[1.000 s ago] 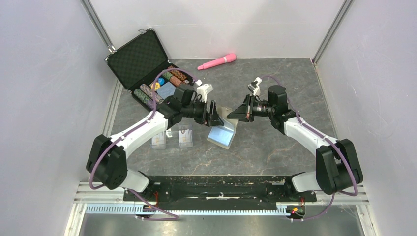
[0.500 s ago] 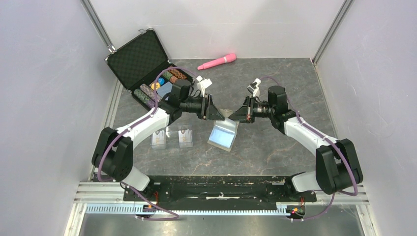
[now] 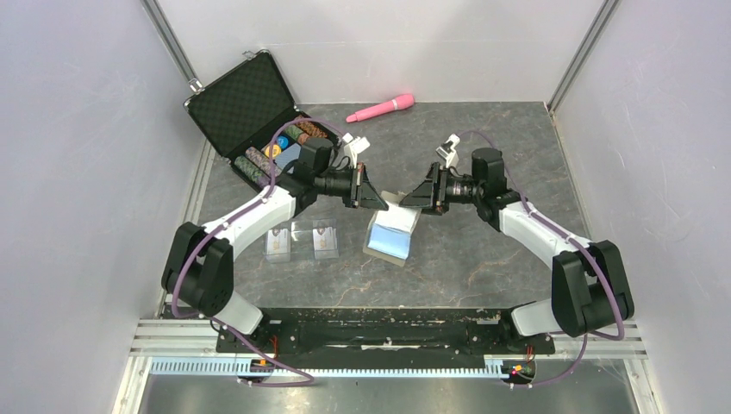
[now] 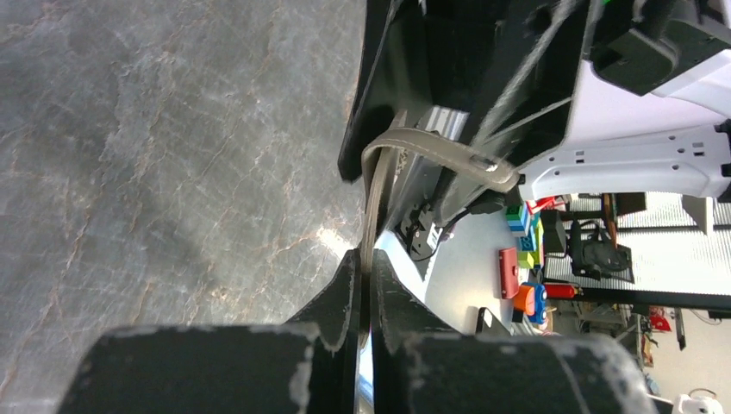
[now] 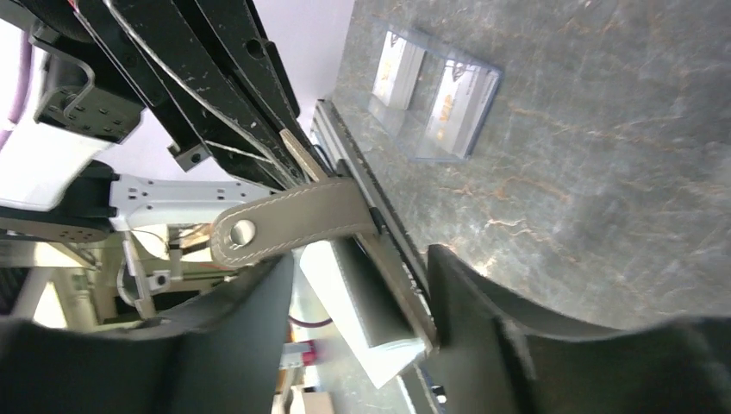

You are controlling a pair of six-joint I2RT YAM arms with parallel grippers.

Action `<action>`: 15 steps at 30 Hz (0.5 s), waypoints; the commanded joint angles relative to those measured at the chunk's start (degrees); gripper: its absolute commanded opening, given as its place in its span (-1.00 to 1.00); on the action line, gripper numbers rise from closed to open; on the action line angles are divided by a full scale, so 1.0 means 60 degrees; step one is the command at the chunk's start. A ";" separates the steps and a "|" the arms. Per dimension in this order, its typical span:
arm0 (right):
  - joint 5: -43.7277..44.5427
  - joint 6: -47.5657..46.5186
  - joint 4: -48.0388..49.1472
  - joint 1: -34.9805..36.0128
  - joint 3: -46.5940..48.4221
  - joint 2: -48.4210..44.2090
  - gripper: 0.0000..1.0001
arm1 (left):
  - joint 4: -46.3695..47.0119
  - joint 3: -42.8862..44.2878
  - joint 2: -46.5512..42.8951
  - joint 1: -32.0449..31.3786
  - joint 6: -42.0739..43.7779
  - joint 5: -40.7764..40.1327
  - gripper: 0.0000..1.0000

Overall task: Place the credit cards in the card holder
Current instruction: Turn over the card slot in the card holder.

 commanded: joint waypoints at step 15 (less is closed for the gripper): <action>-0.0092 -0.5478 -0.4439 0.1535 0.2605 0.1036 0.65 | -0.4456 0.1994 0.0310 -0.0060 0.2685 0.1070 -0.95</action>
